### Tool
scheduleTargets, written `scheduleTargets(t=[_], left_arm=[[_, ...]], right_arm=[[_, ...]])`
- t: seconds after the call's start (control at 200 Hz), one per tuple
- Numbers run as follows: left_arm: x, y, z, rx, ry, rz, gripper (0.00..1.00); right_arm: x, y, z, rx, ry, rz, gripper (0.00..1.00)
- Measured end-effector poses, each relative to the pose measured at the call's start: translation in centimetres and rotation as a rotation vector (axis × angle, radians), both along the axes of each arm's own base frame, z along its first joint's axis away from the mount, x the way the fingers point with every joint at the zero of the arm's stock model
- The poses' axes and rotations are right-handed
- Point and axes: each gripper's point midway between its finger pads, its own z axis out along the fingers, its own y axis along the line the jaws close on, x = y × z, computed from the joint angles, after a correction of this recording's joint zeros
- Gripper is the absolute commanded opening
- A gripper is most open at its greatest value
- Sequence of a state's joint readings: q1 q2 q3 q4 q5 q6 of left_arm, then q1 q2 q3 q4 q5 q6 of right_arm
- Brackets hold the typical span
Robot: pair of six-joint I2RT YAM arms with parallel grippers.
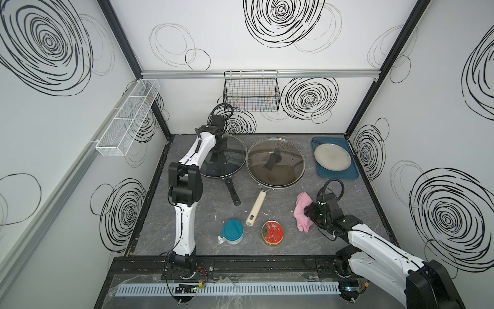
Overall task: Wipe the pot lid with a cloth
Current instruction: Pick up the pot lid from the cooking pot.
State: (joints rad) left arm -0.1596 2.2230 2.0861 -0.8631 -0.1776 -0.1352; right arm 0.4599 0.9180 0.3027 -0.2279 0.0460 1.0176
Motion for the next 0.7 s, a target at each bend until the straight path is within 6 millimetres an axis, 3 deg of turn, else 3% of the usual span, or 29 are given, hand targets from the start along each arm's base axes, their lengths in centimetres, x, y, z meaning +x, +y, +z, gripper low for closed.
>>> scheduleTargets(t=[0.7], left_arm=[[-1.4, 1.9, 0.1, 0.006, 0.003, 0.027, 0.0]], right_arm=[[-0.2, 0.4, 0.0, 0.003, 0.001, 0.012, 0.57]])
